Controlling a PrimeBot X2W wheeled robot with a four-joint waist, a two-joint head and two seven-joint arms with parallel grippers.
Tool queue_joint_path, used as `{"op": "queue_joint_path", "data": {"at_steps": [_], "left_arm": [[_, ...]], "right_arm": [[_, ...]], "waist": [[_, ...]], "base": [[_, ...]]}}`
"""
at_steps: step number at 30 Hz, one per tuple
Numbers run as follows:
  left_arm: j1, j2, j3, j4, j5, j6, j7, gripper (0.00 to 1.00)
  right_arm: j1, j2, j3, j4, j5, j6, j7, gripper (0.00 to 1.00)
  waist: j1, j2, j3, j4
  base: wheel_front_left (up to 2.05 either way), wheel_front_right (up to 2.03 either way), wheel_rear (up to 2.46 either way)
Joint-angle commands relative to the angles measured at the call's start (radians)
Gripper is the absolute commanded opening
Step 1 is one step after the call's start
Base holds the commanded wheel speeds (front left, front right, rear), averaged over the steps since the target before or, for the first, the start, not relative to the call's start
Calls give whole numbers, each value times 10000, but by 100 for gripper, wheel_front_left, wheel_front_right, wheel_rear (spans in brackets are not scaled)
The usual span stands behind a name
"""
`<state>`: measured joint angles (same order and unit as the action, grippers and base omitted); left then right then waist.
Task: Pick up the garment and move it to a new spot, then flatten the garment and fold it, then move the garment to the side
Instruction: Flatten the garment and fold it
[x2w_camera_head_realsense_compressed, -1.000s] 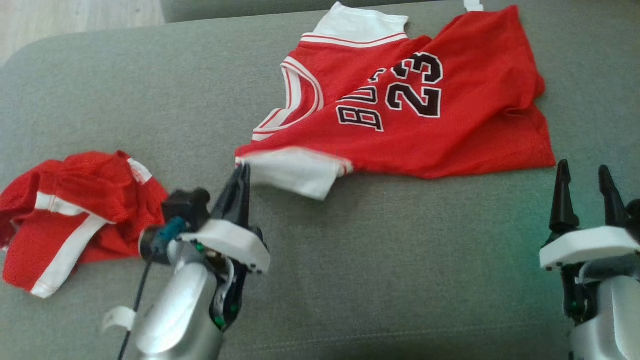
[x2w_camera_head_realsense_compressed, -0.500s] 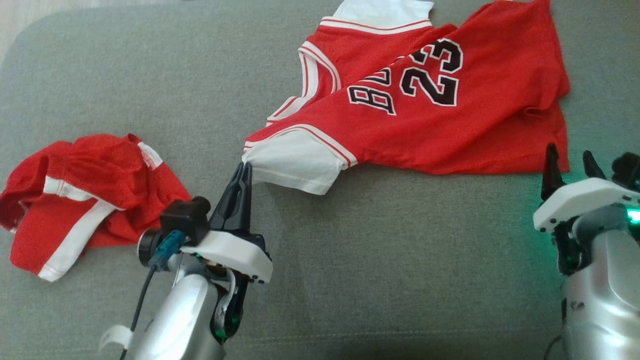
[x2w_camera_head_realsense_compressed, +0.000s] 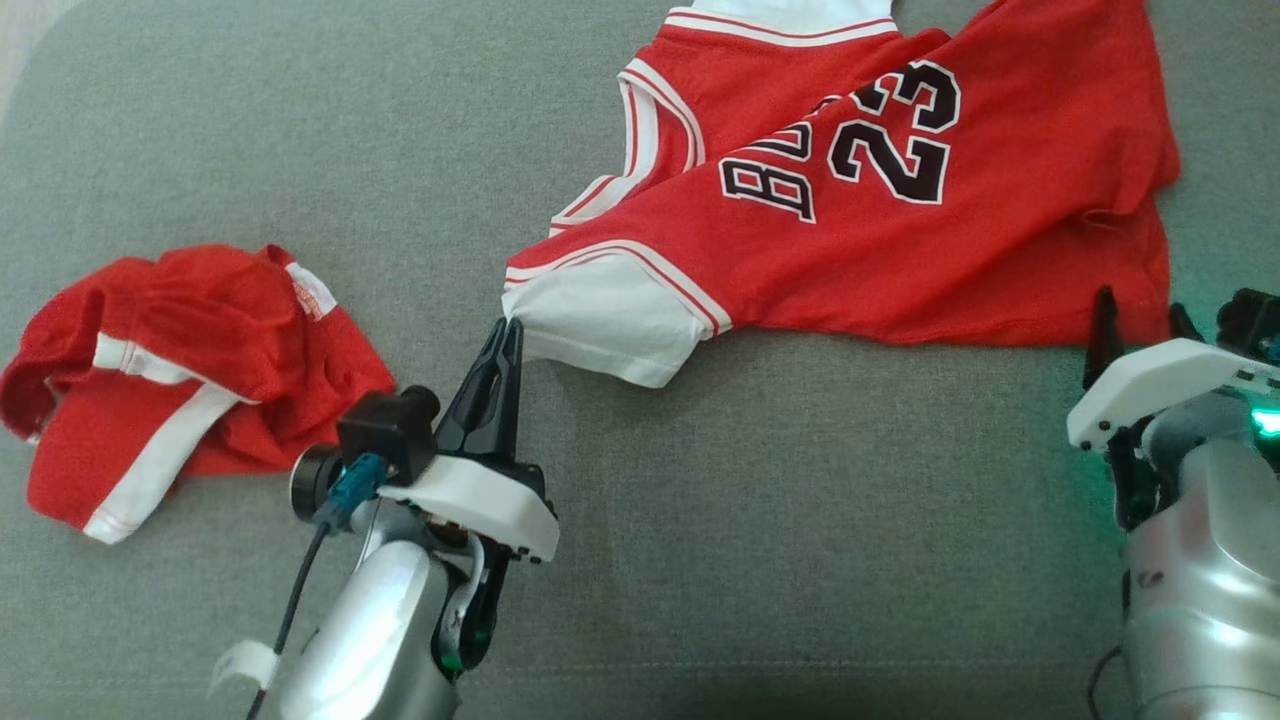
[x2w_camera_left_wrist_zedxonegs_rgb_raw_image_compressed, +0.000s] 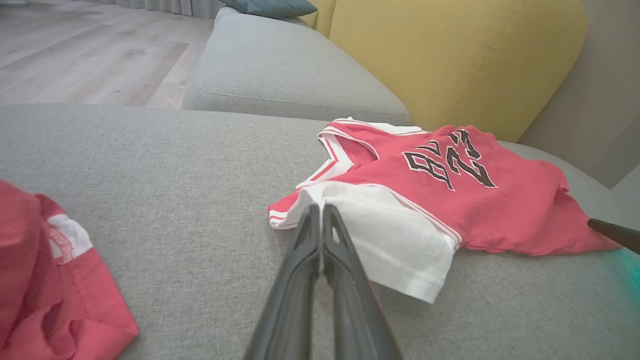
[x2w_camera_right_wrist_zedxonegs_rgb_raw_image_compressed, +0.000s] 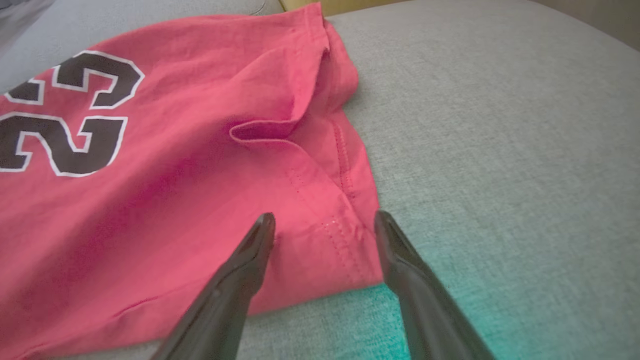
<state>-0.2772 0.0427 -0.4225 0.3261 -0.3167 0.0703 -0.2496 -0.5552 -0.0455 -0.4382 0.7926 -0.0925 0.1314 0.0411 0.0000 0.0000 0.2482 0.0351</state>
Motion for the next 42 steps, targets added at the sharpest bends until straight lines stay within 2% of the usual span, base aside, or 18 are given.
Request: {"op": "queue_joint_path", "data": {"at_steps": [1,14,15,16,25,31,36,42], "left_arm": [[-357,76,231,-275,39,8,-121,0],[-421,76,159,-244,43,6,-122,0],[-417,76,150,-234,39,5,-122,0],[-412,76,144,-222,34,7,-122,0],[-225,76,416,-291,11,39,-122,0],[-159,76,905,-605,-146,-85,-122,0],[-440,76,1401,-1179,-495,-359,-122,0],[-1354,87,2093,-2229,-1476,-692,43,0]], "right_arm": [[-388,-49,167,-209,-92,-7,-135,100],[-831,-172,49,750,-389,-7,-600,100],[-846,-189,61,808,-385,-7,-661,35],[-855,-208,75,853,-384,-7,-747,0],[-667,-296,692,845,-209,-7,-1789,0],[-407,-345,2019,228,677,-7,-2291,0],[-96,-603,3305,-1154,2103,-7,-2581,0],[297,-1256,4479,-3873,3832,-7,-2845,0]], "waist": [[0,0,9,0],[0,0,140,-1],[0,0,130,1],[0,0,114,2],[0,0,-449,-132],[0,0,-948,-358],[0,0,-1459,-554],[0,0,-2201,-756]], "base": [[0,0,0],[0,0,0],[0,0,0],[0,0,0],[0,0,0],[0,0,0],[0,0,0],[0,0,0]]}}
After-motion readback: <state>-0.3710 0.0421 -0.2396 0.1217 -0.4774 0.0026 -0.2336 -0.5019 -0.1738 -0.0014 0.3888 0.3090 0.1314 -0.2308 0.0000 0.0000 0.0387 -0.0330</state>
